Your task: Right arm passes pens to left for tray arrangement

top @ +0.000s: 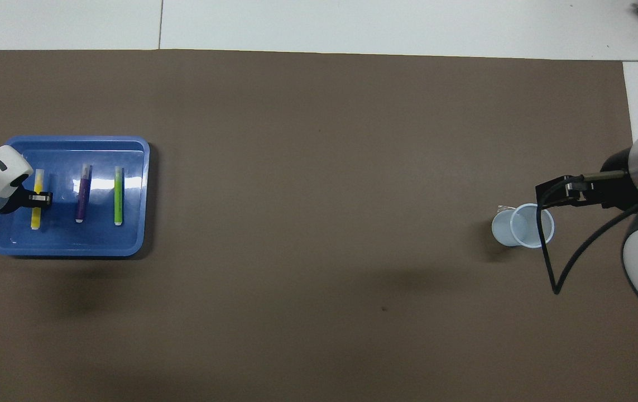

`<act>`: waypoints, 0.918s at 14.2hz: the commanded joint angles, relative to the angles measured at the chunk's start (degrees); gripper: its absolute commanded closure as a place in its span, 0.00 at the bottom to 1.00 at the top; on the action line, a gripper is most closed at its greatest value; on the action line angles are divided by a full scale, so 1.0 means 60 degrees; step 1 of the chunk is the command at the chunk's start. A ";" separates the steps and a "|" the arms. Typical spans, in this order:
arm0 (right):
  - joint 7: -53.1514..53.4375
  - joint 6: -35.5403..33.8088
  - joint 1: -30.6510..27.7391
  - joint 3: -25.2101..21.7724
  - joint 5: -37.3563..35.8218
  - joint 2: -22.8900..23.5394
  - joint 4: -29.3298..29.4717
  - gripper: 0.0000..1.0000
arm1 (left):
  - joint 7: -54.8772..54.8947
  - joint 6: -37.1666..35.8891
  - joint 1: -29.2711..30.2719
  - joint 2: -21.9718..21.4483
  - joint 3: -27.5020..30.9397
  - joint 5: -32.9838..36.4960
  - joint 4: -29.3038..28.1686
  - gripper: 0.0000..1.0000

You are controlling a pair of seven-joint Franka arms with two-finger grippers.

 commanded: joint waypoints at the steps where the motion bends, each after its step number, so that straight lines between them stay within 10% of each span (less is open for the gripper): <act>1: -0.0209 -0.0051 -0.0030 -0.0091 -0.0139 -0.0182 -0.0141 0.00 | 0.0000 0.0387 0.0043 0.0186 -0.0047 0.0183 -0.0077 0.57; 3: -0.0210 -0.0036 -0.0030 -0.0091 -0.0051 -0.0182 -0.0141 0.00 | 0.0044 0.0285 0.0072 0.0187 -0.0062 0.0183 -0.0004 0.50; 5: -0.0210 -0.0021 -0.0030 -0.0077 -0.0051 -0.0182 -0.0126 0.00 | 0.0030 0.0153 0.0058 0.0187 -0.0062 0.0169 0.0041 0.10; 13: -0.0180 0.0023 -0.0045 -0.0077 -0.0051 -0.0182 -0.0126 0.00 | -0.0015 -0.1970 -0.0088 -0.0194 -0.0150 0.0008 0.1036 0.00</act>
